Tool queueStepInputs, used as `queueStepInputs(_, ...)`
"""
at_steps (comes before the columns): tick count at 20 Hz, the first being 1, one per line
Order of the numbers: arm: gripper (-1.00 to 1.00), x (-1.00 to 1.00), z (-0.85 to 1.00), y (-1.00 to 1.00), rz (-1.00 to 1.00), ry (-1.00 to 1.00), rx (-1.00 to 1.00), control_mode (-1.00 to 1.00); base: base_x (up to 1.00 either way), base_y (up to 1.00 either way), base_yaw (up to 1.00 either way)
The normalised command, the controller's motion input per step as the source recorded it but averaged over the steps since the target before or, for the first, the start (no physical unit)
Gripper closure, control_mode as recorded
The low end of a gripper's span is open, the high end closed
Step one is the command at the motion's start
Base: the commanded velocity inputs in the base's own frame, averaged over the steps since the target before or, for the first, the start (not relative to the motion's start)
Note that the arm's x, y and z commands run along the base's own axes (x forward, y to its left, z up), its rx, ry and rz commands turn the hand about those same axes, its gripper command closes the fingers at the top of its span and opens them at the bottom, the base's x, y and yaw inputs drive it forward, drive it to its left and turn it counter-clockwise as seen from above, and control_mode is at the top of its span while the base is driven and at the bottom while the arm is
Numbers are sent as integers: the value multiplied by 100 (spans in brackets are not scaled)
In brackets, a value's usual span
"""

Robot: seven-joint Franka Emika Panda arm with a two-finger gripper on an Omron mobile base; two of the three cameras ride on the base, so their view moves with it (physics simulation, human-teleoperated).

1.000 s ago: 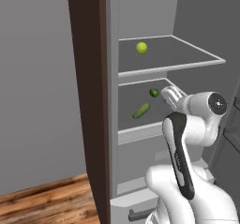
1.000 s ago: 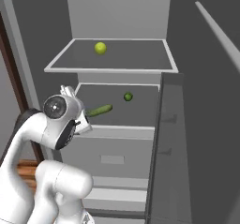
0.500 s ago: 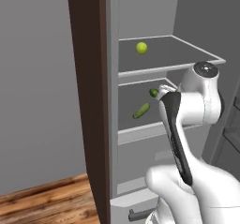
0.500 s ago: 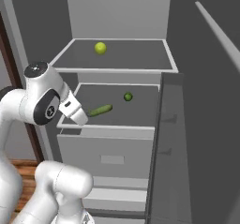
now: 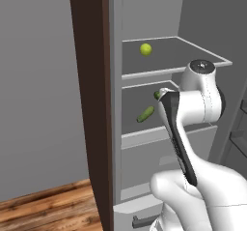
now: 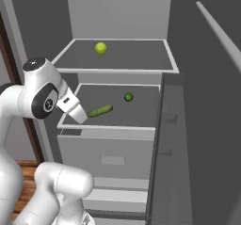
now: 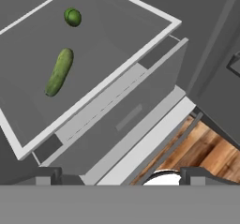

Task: Place the cucumber in the correct fridge rack based on whether it is a fruit or vegetable. Finally, close the fridge door.

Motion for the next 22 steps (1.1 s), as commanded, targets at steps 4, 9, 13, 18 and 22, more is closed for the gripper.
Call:
queueStepInputs(4, -100, -15, -2, 0, 0, 3, 0, 100, -26, 0, 1)
queueStepInputs(9, -100, 0, 0, 0, 0, 0, 0, 100, -61, 0, 3)
queueStepInputs(13, -100, 0, 0, 0, 0, 0, 0, 100, -63, 0, 0)
queueStepInputs(18, -100, 0, 0, 0, 0, 0, 0, 100, -66, 0, 2)
queueStepInputs(22, -100, 0, 0, 0, 0, 0, 0, 100, -64, 5, 2)
